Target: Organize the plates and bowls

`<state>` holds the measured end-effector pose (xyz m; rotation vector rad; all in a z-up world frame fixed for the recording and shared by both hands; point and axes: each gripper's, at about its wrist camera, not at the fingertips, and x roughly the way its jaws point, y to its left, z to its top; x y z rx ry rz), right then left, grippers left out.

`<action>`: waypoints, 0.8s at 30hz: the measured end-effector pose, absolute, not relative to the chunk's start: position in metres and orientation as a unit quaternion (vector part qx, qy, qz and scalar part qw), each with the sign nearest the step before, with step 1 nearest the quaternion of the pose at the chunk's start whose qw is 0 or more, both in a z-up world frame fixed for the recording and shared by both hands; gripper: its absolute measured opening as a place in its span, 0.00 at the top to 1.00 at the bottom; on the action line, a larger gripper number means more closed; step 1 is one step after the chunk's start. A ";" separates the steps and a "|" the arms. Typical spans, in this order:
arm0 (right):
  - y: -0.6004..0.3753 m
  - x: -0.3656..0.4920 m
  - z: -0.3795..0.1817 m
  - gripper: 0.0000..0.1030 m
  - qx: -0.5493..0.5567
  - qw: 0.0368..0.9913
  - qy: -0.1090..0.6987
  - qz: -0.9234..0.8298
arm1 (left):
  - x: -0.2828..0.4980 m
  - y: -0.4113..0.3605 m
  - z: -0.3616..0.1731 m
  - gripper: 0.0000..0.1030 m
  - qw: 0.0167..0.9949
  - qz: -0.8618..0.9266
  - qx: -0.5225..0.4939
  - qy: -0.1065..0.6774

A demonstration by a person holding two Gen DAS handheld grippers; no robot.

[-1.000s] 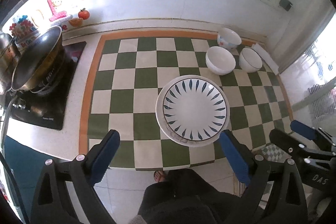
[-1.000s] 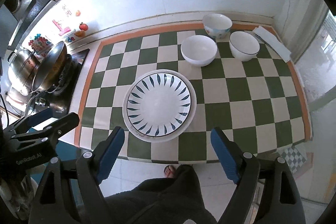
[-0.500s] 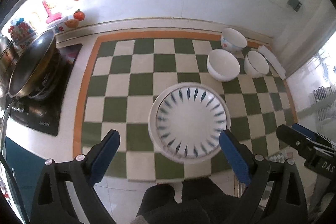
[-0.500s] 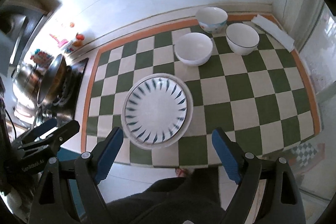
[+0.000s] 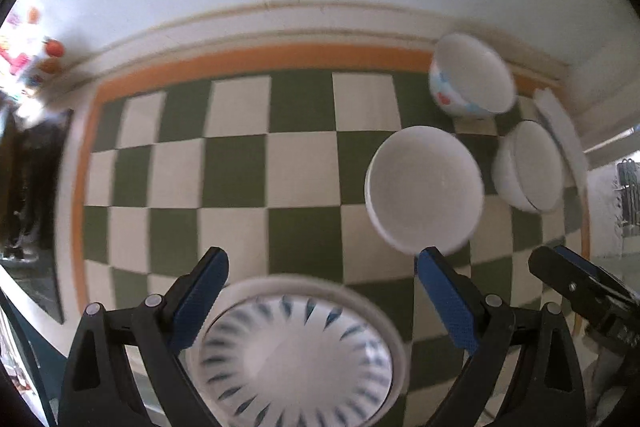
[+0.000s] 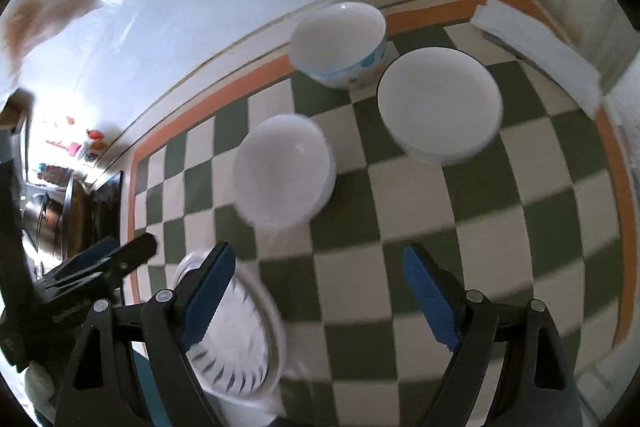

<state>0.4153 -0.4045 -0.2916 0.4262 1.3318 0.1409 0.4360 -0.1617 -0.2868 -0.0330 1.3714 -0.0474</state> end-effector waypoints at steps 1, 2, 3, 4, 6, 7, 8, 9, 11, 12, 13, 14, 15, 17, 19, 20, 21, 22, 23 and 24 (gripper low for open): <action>-0.405 0.424 -0.298 0.19 0.197 0.759 0.616 0.069 | 0.447 -0.163 -0.297 0.12 0.767 -0.027 -0.027 0.641; -0.406 0.436 -0.306 0.22 0.199 0.755 0.620 0.075 | 0.455 -0.165 -0.304 0.13 0.761 -0.029 -0.032 0.647; -0.406 0.443 -0.312 0.24 0.199 0.751 0.624 0.079 | 0.463 -0.167 -0.312 0.19 0.755 -0.029 -0.036 0.654; -0.404 0.452 -0.318 0.25 0.197 0.745 0.631 0.085 | 0.470 -0.168 -0.319 0.29 0.751 -0.032 -0.042 0.658; -0.401 0.465 -0.332 0.34 0.200 0.733 0.642 0.098 | 0.480 -0.170 -0.331 0.43 0.742 -0.029 -0.049 0.668; -0.400 0.472 -0.339 0.37 0.201 0.728 0.647 0.104 | 0.485 -0.170 -0.338 0.51 0.735 -0.031 -0.058 0.675; -0.398 0.477 -0.344 0.41 0.199 0.725 0.651 0.107 | 0.488 -0.170 -0.344 0.54 0.726 -0.032 -0.068 0.683; -0.396 0.482 -0.351 0.48 0.198 0.721 0.655 0.110 | 0.490 -0.170 -0.348 0.58 0.721 -0.033 -0.073 0.688; -0.393 0.490 -0.362 0.60 0.193 0.713 0.665 0.112 | 0.493 -0.172 -0.357 0.68 0.712 -0.034 -0.079 0.697; -0.392 0.491 -0.366 0.67 0.192 0.710 0.668 0.111 | 0.493 -0.173 -0.360 0.72 0.710 -0.036 -0.079 0.699; -0.391 0.494 -0.371 0.70 0.191 0.708 0.671 0.112 | 0.494 -0.175 -0.363 0.74 0.707 -0.037 -0.076 0.702; -0.389 0.497 -0.375 0.78 0.191 0.704 0.675 0.113 | 0.493 -0.177 -0.365 0.76 0.706 -0.038 -0.074 0.703; -0.388 0.498 -0.379 0.80 0.190 0.701 0.678 0.115 | 0.493 -0.179 -0.366 0.81 0.705 -0.040 -0.071 0.704; -0.386 0.499 -0.384 0.88 0.187 0.697 0.682 0.115 | 0.491 -0.182 -0.368 0.83 0.704 -0.045 -0.070 0.705; -0.384 0.500 -0.387 0.88 0.184 0.698 0.682 0.118 | 0.488 -0.185 -0.367 0.86 0.705 -0.048 -0.068 0.704; -0.383 0.501 -0.387 0.88 0.183 0.699 0.681 0.119 | 0.487 -0.186 -0.365 0.86 0.706 -0.052 -0.068 0.703; -0.382 0.501 -0.387 0.88 0.180 0.700 0.681 0.120 | 0.486 -0.188 -0.364 0.86 0.708 -0.052 -0.064 0.701; -0.381 0.501 -0.386 0.89 0.176 0.701 0.681 0.120 | 0.484 -0.191 -0.362 0.86 0.709 -0.050 -0.057 0.701; -0.380 0.501 -0.386 0.89 0.173 0.701 0.681 0.120 | 0.481 -0.191 -0.359 0.86 0.711 -0.048 -0.056 0.700; -0.380 0.499 -0.385 0.89 0.171 0.701 0.681 0.120 | 0.479 -0.191 -0.358 0.86 0.711 -0.049 -0.057 0.699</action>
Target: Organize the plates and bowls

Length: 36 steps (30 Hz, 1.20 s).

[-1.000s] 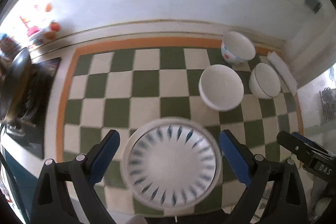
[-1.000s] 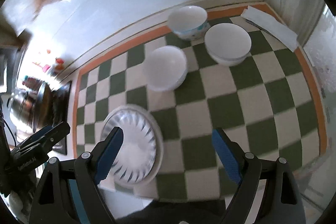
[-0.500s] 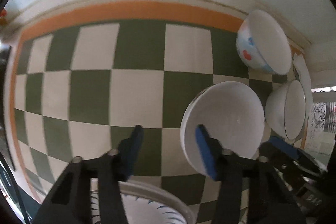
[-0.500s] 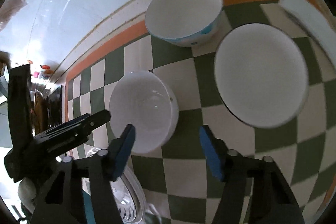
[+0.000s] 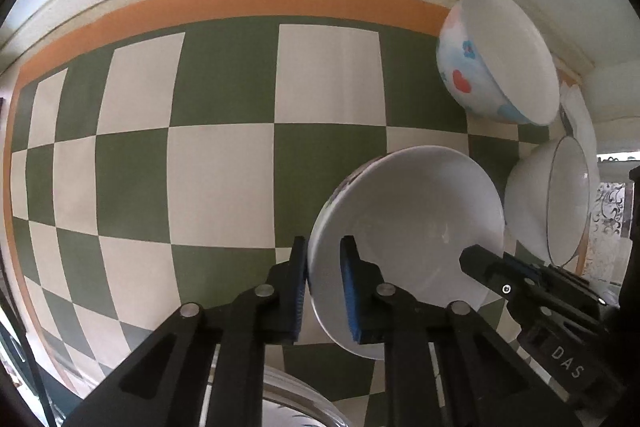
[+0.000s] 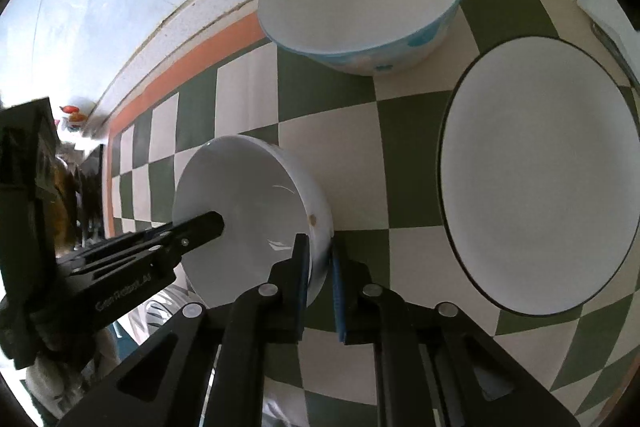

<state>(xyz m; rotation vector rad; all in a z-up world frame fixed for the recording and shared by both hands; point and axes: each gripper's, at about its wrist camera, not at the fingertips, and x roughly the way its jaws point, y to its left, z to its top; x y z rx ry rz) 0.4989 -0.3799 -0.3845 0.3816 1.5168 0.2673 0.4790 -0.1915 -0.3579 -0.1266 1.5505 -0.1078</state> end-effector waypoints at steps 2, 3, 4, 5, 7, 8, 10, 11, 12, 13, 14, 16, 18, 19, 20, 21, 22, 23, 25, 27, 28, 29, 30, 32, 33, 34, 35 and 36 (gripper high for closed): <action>-0.381 0.495 -0.380 0.89 0.169 0.702 0.681 0.123 | 0.474 -0.194 -0.353 0.86 0.710 -0.050 -0.057 0.700; -0.384 0.492 -0.375 0.89 0.171 0.702 0.680 0.124 | 0.471 -0.195 -0.350 0.86 0.712 -0.053 -0.057 0.698; -0.384 0.490 -0.372 0.89 0.170 0.703 0.679 0.125 | 0.465 -0.196 -0.345 0.86 0.713 -0.056 -0.056 0.697; -0.385 0.487 -0.367 0.89 0.168 0.704 0.679 0.127 | 0.461 -0.198 -0.341 0.86 0.714 -0.059 -0.055 0.695; -0.390 0.479 -0.357 0.89 0.166 0.705 0.677 0.130 | 0.449 -0.201 -0.331 0.86 0.717 -0.066 -0.054 0.692; -0.392 0.474 -0.352 0.89 0.164 0.706 0.676 0.131 | 0.441 -0.206 -0.326 0.86 0.718 -0.071 -0.051 0.691; -0.398 0.460 -0.342 0.89 0.157 0.708 0.676 0.133 | 0.427 -0.208 -0.315 0.86 0.719 -0.080 -0.051 0.688; -0.400 0.451 -0.338 0.89 0.152 0.709 0.675 0.133 | 0.419 -0.210 -0.310 0.86 0.717 -0.087 -0.049 0.690; -0.404 0.443 -0.335 0.89 0.150 0.709 0.676 0.131 | 0.411 -0.211 -0.309 0.86 0.717 -0.089 -0.048 0.690; -0.407 0.436 -0.332 0.89 0.149 0.709 0.677 0.130 | 0.404 -0.214 -0.307 0.86 0.716 -0.093 -0.045 0.690; -0.409 0.429 -0.330 0.89 0.149 0.708 0.678 0.130 | 0.399 -0.218 -0.307 0.86 0.713 -0.100 -0.041 0.693; -0.416 0.411 -0.326 0.89 0.150 0.707 0.679 0.125 | 0.398 -0.226 -0.308 0.86 0.708 -0.106 -0.040 0.697; -0.422 0.397 -0.326 0.89 0.152 0.704 0.684 0.121 | 0.390 -0.236 -0.313 0.86 0.701 -0.113 -0.036 0.703; -0.425 0.389 -0.327 0.89 0.153 0.702 0.685 0.119 | 0.384 -0.239 -0.315 0.86 0.697 -0.116 -0.036 0.707; -0.427 0.383 -0.328 0.89 0.154 0.701 0.686 0.117 | 0.381 -0.239 -0.320 0.86 0.693 -0.118 -0.035 0.711; -0.432 0.377 -0.330 0.89 0.155 0.699 0.689 0.114 | 0.385 -0.243 -0.326 0.86 0.689 -0.120 -0.033 0.714; -0.435 0.372 -0.333 0.89 0.159 0.697 0.691 0.111 | 0.382 -0.245 -0.330 0.86 0.686 -0.122 -0.030 0.717; -0.437 0.366 -0.336 0.89 0.160 0.693 0.694 0.109 | 0.379 -0.248 -0.333 0.86 0.683 -0.123 -0.029 0.720; -0.444 0.359 -0.343 0.89 0.166 0.688 0.699 0.103 | 0.374 -0.254 -0.340 0.86 0.677 -0.126 -0.021 0.725; -0.447 0.353 -0.351 0.89 0.170 0.682 0.704 0.099 | 0.371 -0.261 -0.346 0.86 0.673 -0.127 -0.013 0.729; -0.449 0.351 -0.353 0.89 0.172 0.681 0.705 0.096 | 0.369 -0.262 -0.348 0.86 0.670 -0.128 -0.009 0.731; -0.450 0.349 -0.356 0.89 0.172 0.679 0.707 0.094 | 0.367 -0.266 -0.351 0.86 0.668 -0.129 -0.005 0.733; -0.450 0.349 -0.359 0.89 0.172 0.678 0.709 0.091 | 0.367 -0.269 -0.354 0.86 0.665 -0.130 -0.001 0.735; -0.453 0.347 -0.363 0.89 0.175 0.674 0.713 0.087 | 0.365 -0.276 -0.358 0.86 0.661 -0.132 0.005 0.739; -0.454 0.345 -0.366 0.89 0.175 0.672 0.715 0.086 | 0.365 -0.278 -0.360 0.86 0.659 -0.134 0.008 0.740; -0.455 0.343 -0.368 0.89 0.177 0.670 0.716 0.084 | 0.364 -0.281 -0.362 0.86 0.657 -0.135 0.012 0.742; -0.456 0.343 -0.370 0.89 0.178 0.668 0.717 0.083 | 0.364 -0.284 -0.364 0.86 0.655 -0.134 0.014 0.743; -0.457 0.342 -0.371 0.89 0.178 0.666 0.719 0.083 | 0.364 -0.288 -0.367 0.86 0.654 -0.135 0.015 0.745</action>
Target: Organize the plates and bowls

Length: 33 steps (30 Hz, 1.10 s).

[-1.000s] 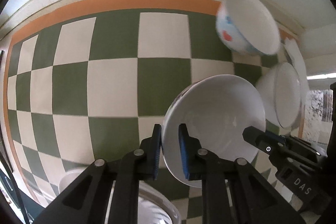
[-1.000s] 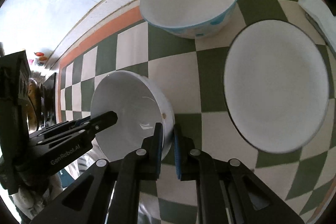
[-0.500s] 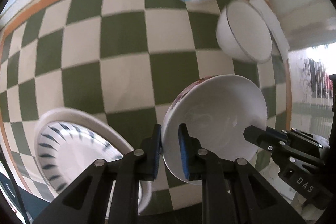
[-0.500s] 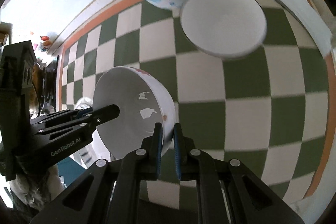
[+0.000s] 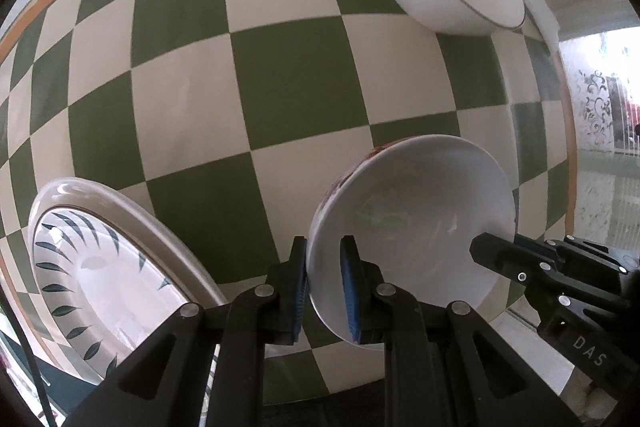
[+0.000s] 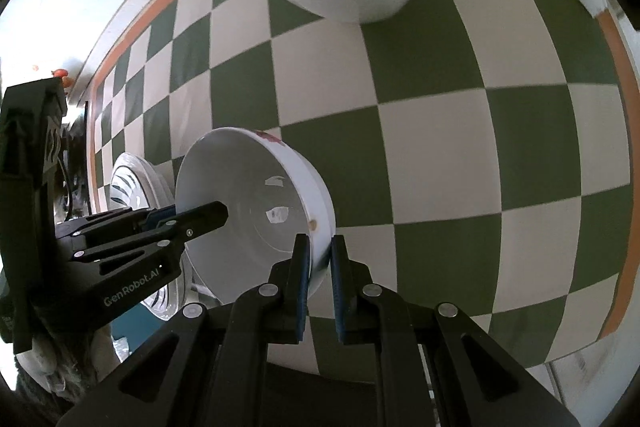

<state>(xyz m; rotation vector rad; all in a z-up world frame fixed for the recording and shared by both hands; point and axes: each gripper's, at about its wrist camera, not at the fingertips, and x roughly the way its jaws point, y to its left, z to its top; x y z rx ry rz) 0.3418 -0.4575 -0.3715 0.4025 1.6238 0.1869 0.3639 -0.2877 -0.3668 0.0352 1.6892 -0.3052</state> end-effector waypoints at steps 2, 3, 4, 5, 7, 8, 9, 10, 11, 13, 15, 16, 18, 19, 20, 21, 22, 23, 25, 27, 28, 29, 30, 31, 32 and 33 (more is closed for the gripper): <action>-0.456 0.341 -0.374 0.89 0.180 0.664 0.721 0.080 | 0.364 -0.293 -0.370 0.86 0.652 -0.135 0.019 0.746; -0.455 0.341 -0.375 0.89 0.181 0.664 0.721 0.080 | 0.364 -0.296 -0.370 0.86 0.653 -0.135 0.021 0.745; -0.456 0.342 -0.375 0.89 0.182 0.663 0.722 0.080 | 0.364 -0.298 -0.370 0.86 0.652 -0.135 0.023 0.746; -0.457 0.341 -0.375 0.89 0.184 0.662 0.722 0.079 | 0.365 -0.299 -0.370 0.86 0.651 -0.135 0.022 0.746; -0.456 0.343 -0.376 0.89 0.183 0.661 0.724 0.080 | 0.365 -0.302 -0.371 0.86 0.651 -0.135 0.022 0.747; -0.457 0.343 -0.376 0.88 0.185 0.660 0.724 0.080 | 0.366 -0.305 -0.372 0.86 0.650 -0.134 0.023 0.748; -0.456 0.344 -0.377 0.88 0.185 0.658 0.726 0.081 | 0.366 -0.298 -0.369 0.86 0.650 -0.134 0.022 0.748; -0.456 0.345 -0.377 0.88 0.185 0.655 0.728 0.082 | 0.366 -0.297 -0.365 0.86 0.652 -0.132 0.022 0.746; -0.457 0.345 -0.377 0.87 0.192 0.650 0.730 0.085 | 0.366 -0.297 -0.360 0.86 0.654 -0.131 0.023 0.745; -0.459 0.348 -0.374 0.86 0.194 0.646 0.733 0.086 | 0.366 -0.294 -0.345 0.85 0.663 -0.132 0.020 0.737; -0.469 0.349 -0.363 0.85 0.203 0.650 0.728 0.087 | 0.369 -0.291 -0.325 0.85 0.676 -0.130 0.017 0.725; -0.474 0.351 -0.356 0.85 0.211 0.653 0.721 0.091 | 0.373 -0.289 -0.313 0.84 0.683 -0.132 0.009 0.718; -0.488 0.357 -0.338 0.70 0.228 0.664 0.707 0.090 | 0.383 -0.287 -0.295 0.76 0.694 -0.133 -0.009 0.707; -0.495 0.362 -0.329 0.63 0.235 0.672 0.697 0.089 | 0.391 -0.287 -0.288 0.71 0.699 -0.133 -0.020 0.702; -0.501 0.368 -0.321 0.53 0.241 0.679 0.688 0.090 | 0.402 -0.289 -0.283 0.69 0.703 -0.136 -0.030 0.697; -0.509 0.376 -0.313 0.48 0.253 0.688 0.674 0.089 | 0.414 -0.291 -0.280 0.66 0.706 -0.133 -0.034 0.694; -0.514 0.382 -0.308 0.48 0.261 0.695 0.665 0.087 | 0.425 -0.291 -0.279 0.66 0.709 -0.130 -0.037 0.692; -0.520 0.391 -0.305 0.48 0.263 0.701 0.658 0.083 | 0.438 -0.294 -0.280 0.66 0.711 -0.128 -0.041 0.690; -0.529 0.410 -0.304 0.48 0.256 0.714 0.648 0.068 | 0.465 -0.302 -0.285 0.66 0.709 -0.128 -0.047 0.692; -0.535 0.428 -0.309 0.48 0.255 0.720 0.643 0.053 | 0.482 -0.309 -0.292 0.66 0.706 -0.129 -0.047 0.695; -0.537 0.438 -0.315 0.48 0.256 0.722 0.642 0.046 | 0.493 -0.313 -0.297 0.66 0.703 -0.131 -0.047 0.698; -0.539 0.448 -0.320 0.48 0.256 0.722 0.642 0.040 | 0.500 -0.316 -0.305 0.66 0.698 -0.135 -0.045 0.702; -0.541 0.453 -0.324 0.48 0.258 0.722 0.641 0.035 | 0.508 -0.320 -0.312 0.66 0.692 -0.137 -0.042 0.708; -0.543 0.461 -0.329 0.48 0.261 0.721 0.642 0.031 | 0.516 -0.325 -0.319 0.66 0.685 -0.138 -0.040 0.714; -0.544 0.467 -0.333 0.48 0.264 0.718 0.643 0.028 | 0.523 -0.329 -0.327 0.66 0.679 -0.138 -0.039 0.720; -0.545 0.474 -0.339 0.48 0.264 0.717 0.645 0.025 | 0.526 -0.331 -0.331 0.66 0.677 -0.136 -0.038 0.723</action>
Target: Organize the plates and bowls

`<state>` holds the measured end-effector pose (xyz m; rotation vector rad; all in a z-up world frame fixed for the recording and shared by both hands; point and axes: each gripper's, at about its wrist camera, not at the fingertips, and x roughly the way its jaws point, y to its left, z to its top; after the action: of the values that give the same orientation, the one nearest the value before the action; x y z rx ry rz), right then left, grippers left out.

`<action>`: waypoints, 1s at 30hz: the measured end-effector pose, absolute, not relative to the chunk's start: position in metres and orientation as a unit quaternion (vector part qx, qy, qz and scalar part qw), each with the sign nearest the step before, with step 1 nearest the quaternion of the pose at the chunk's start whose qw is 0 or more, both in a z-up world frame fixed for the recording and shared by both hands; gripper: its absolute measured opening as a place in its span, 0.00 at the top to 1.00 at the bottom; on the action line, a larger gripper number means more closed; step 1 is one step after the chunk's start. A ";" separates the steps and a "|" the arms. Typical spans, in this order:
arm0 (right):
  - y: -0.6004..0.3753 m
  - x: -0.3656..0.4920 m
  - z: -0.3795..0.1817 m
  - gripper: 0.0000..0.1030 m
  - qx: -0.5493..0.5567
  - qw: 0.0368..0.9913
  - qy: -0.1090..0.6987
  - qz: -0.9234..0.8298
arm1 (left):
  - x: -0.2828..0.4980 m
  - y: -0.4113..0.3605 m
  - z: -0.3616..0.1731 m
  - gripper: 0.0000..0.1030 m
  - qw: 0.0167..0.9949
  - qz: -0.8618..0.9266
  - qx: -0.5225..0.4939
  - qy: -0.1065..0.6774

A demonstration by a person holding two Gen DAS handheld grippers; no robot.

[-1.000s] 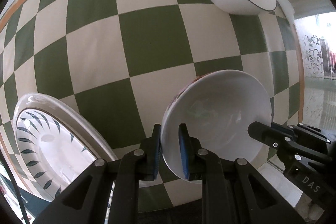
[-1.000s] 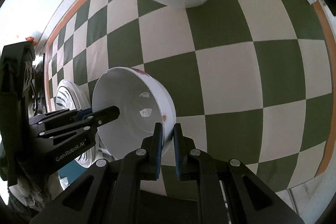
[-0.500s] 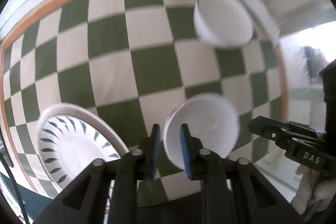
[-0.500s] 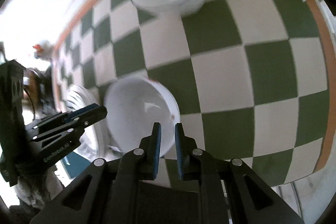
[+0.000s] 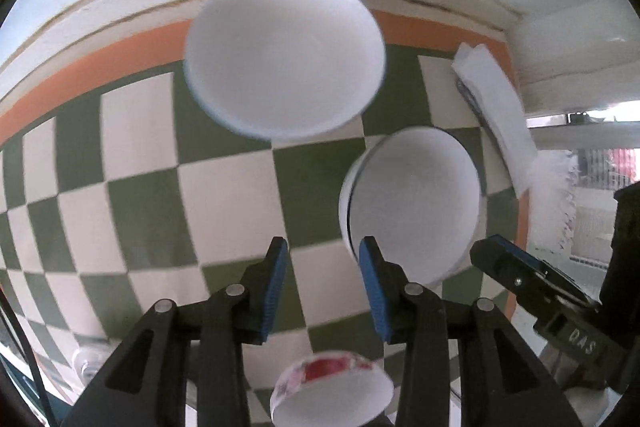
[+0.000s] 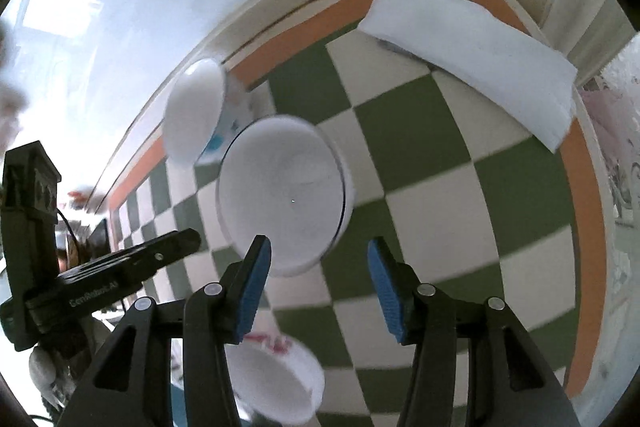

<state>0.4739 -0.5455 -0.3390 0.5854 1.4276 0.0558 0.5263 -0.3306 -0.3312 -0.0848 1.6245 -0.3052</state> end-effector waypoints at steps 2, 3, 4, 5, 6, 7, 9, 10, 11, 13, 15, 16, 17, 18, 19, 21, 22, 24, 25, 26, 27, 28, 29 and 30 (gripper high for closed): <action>-0.550 0.482 -0.349 0.48 0.262 0.713 0.650 0.021 | 0.534 -0.335 -0.343 0.66 0.669 -0.134 -0.039 0.730; -0.550 0.486 -0.354 0.49 0.260 0.710 0.654 0.021 | 0.535 -0.337 -0.346 0.66 0.668 -0.134 -0.039 0.731; -0.549 0.487 -0.357 0.49 0.258 0.709 0.656 0.019 | 0.537 -0.340 -0.349 0.66 0.667 -0.135 -0.035 0.732; -0.548 0.491 -0.362 0.49 0.255 0.706 0.660 0.016 | 0.537 -0.342 -0.352 0.66 0.666 -0.137 -0.031 0.733; -0.548 0.492 -0.365 0.52 0.254 0.705 0.662 0.015 | 0.537 -0.344 -0.355 0.67 0.666 -0.139 -0.027 0.732; -0.548 0.494 -0.368 0.55 0.254 0.703 0.665 0.015 | 0.537 -0.346 -0.356 0.67 0.666 -0.141 -0.024 0.732; -0.549 0.497 -0.374 0.66 0.253 0.698 0.669 0.013 | 0.537 -0.351 -0.357 0.74 0.668 -0.146 -0.017 0.730; -0.548 0.498 -0.376 0.69 0.251 0.697 0.672 0.012 | 0.537 -0.354 -0.359 0.78 0.668 -0.148 -0.011 0.729; -0.548 0.500 -0.378 0.76 0.248 0.696 0.674 0.012 | 0.537 -0.356 -0.359 0.80 0.667 -0.149 -0.008 0.730; -0.547 0.502 -0.381 0.85 0.242 0.695 0.677 0.010 | 0.537 -0.360 -0.362 0.83 0.666 -0.156 -0.005 0.729; -0.547 0.504 -0.381 0.90 0.234 0.699 0.676 0.006 | 0.538 -0.367 -0.364 0.85 0.665 -0.160 -0.004 0.729; -0.547 0.504 -0.381 0.90 0.234 0.699 0.675 0.007 | 0.538 -0.368 -0.364 0.85 0.668 -0.159 0.001 0.727; -0.547 0.505 -0.380 0.90 0.232 0.700 0.676 0.007 | 0.537 -0.370 -0.364 0.85 0.669 -0.158 0.007 0.726; -0.546 0.505 -0.380 0.90 0.229 0.700 0.677 0.006 | 0.536 -0.371 -0.364 0.85 0.671 -0.157 0.010 0.725; -0.546 0.505 -0.379 0.90 0.226 0.701 0.677 0.006 | 0.536 -0.371 -0.363 0.85 0.671 -0.157 0.011 0.724; -0.546 0.507 -0.381 0.91 0.225 0.700 0.677 0.005 | 0.534 -0.370 -0.362 0.85 0.671 -0.156 0.011 0.725; -0.545 0.507 -0.382 0.91 0.225 0.700 0.678 0.005 | 0.532 -0.370 -0.361 0.85 0.672 -0.157 0.012 0.724; -0.545 0.506 -0.381 0.91 0.228 0.699 0.678 0.007 | 0.528 -0.368 -0.356 0.85 0.674 -0.157 0.014 0.721; -0.542 0.506 -0.380 0.91 0.229 0.699 0.678 0.007 | 0.526 -0.372 -0.355 0.85 0.676 -0.158 0.013 0.720; -0.542 0.505 -0.378 0.91 0.228 0.700 0.677 0.008 | 0.523 -0.377 -0.353 0.85 0.677 -0.158 0.013 0.718; -0.542 0.503 -0.374 0.91 0.228 0.702 0.675 0.008 | 0.521 -0.377 -0.351 0.85 0.679 -0.159 0.013 0.717; -0.541 0.501 -0.371 0.91 0.228 0.703 0.674 0.009 | 0.518 -0.376 -0.347 0.85 0.680 -0.160 0.012 0.716; -0.540 0.499 -0.369 0.91 0.227 0.704 0.673 0.010 | 0.516 -0.376 -0.344 0.85 0.681 -0.161 0.011 0.714; -0.538 0.496 -0.364 0.91 0.227 0.705 0.672 0.012 | 0.513 -0.375 -0.340 0.85 0.683 -0.162 0.010 0.712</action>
<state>0.4956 -0.5379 -0.3641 0.5042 1.4950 0.0259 0.5134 -0.3748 -0.3398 0.0230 1.5975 -0.3625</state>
